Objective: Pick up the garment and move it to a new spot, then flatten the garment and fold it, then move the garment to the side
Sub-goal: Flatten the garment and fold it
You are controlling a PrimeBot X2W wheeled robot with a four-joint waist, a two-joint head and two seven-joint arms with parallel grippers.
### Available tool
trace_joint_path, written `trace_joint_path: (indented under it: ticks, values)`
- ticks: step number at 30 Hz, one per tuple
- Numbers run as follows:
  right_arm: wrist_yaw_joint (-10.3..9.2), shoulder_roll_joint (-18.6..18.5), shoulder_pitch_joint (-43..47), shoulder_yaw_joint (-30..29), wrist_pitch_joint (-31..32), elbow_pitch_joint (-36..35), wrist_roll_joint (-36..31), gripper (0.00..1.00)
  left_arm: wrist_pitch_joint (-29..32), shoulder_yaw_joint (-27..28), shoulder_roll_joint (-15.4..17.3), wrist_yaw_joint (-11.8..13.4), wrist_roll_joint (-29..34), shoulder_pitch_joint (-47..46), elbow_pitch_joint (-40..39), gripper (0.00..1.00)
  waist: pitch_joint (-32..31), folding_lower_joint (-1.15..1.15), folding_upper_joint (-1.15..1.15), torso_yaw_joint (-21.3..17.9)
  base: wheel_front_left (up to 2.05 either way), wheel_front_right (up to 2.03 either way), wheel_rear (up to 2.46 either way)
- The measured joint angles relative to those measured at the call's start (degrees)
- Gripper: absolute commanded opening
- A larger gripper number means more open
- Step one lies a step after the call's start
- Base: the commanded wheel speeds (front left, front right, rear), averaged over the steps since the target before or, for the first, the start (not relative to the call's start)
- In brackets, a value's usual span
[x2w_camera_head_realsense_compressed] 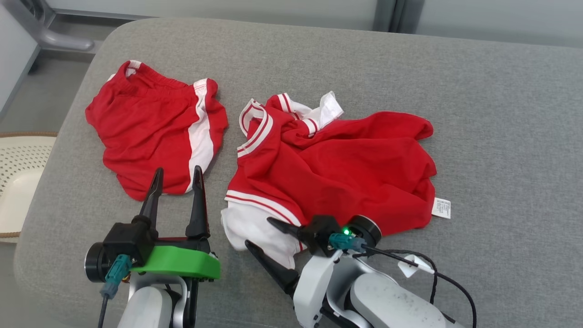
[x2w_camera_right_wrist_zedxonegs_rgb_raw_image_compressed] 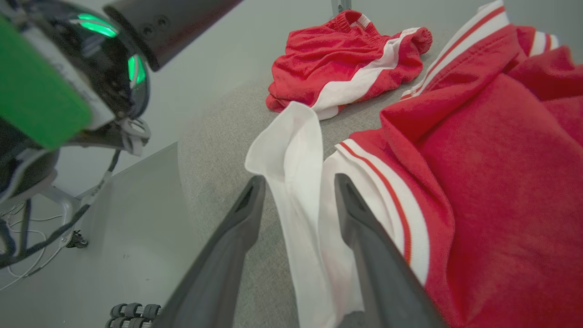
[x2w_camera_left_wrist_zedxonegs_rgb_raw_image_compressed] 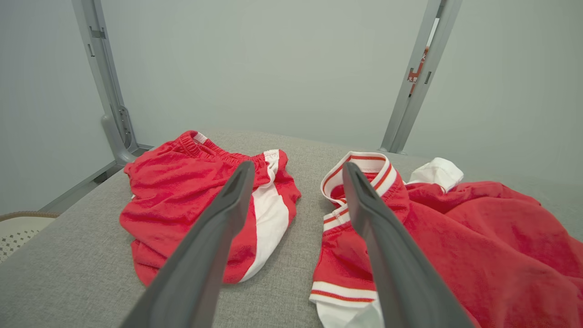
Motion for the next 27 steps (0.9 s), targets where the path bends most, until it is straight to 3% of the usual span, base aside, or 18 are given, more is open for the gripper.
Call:
trace_joint_path:
  ticks: [7, 13, 20, 23, 27]
  values:
    - [0.00, 0.00, 0.11, -8.08, -3.10, -3.78, -2.18, 1.00, 0.00, -0.15, 0.00, -0.19, 0.23, 0.04, 0.31, 1.00, -1.23, 0.00, 0.00, -2.17, 0.00, 0.00, 0.00]
    - [0.00, -1.00, 3.31, -22.76, -2.90, -7.38, -7.10, 1.00, -0.01, -0.91, -0.01, -0.29, 0.27, 0.12, 0.44, 1.00, -2.57, 0.00, 0.00, -3.39, 0.00, 0.00, 0.00]
    - [0.00, -6.28, 6.41, -38.65, 2.43, -4.56, -14.82, 1.00, -0.02, -2.61, 0.00, -0.27, 0.02, 0.20, 0.09, 1.00, -2.21, 0.00, 0.00, -2.87, 0.00, 0.00, 0.00]
    - [-0.01, -7.13, 6.56, -41.22, 4.49, -0.64, -15.17, 1.00, -0.02, -3.44, -0.01, -0.24, -0.40, 0.12, 0.00, 1.00, -1.35, 0.00, 0.00, -2.14, 0.00, 0.00, 0.00]
    - [0.00, -7.06, 4.42, -40.45, 6.03, 4.10, -13.41, 1.00, -0.02, -3.89, -0.01, 0.01, -0.60, -0.23, 0.05, 1.00, -0.22, 0.00, 0.00, -1.01, 0.00, 0.00, 0.00]
